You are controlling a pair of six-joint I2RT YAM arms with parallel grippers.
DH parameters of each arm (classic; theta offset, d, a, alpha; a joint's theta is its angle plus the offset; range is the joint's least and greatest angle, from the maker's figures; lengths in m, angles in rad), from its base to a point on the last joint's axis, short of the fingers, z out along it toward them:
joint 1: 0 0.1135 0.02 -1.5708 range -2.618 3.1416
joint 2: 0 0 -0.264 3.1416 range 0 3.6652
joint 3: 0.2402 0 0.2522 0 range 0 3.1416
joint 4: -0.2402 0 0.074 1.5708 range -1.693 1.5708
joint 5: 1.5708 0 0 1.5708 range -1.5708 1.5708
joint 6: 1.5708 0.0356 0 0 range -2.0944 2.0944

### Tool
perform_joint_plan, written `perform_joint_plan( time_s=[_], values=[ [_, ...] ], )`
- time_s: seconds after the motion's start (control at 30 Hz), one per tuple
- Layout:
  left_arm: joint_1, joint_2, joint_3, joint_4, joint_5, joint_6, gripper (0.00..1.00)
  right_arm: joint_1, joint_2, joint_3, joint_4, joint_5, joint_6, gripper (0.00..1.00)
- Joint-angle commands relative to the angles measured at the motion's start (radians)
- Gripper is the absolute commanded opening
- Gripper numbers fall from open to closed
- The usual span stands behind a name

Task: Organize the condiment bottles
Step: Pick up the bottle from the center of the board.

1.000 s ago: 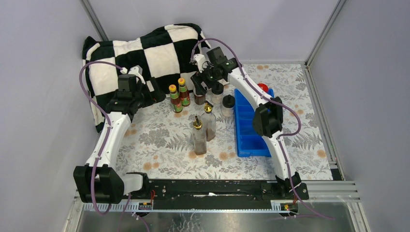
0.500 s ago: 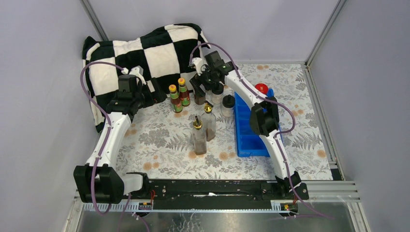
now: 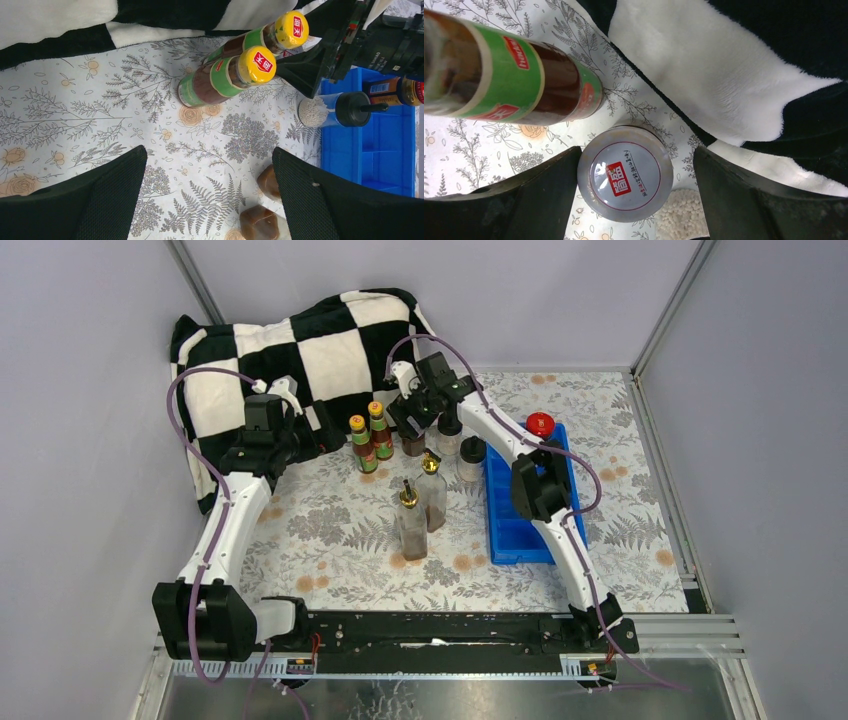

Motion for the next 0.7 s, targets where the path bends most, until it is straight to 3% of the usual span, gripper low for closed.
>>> perform_joint_plan(
  time_s=[0.0,0.2,0.47,0.67],
  values=[
    [0.008,-0.01,-0.016,0.046,0.022,0.0,0.99,0.008,0.031,0.007,0.051,0.034,0.005,0.88],
    [0.008,-0.009,-0.018,0.05,0.029,0.0,0.99,0.007,0.046,0.0,0.069,0.065,0.008,0.79],
    [0.008,-0.013,-0.022,0.054,0.03,0.001,0.99,0.007,0.028,-0.027,0.097,0.071,0.013,0.58],
    [0.008,-0.013,-0.024,0.053,0.028,0.002,0.99,0.006,-0.012,-0.065,0.139,0.078,0.026,0.5]
  ],
)
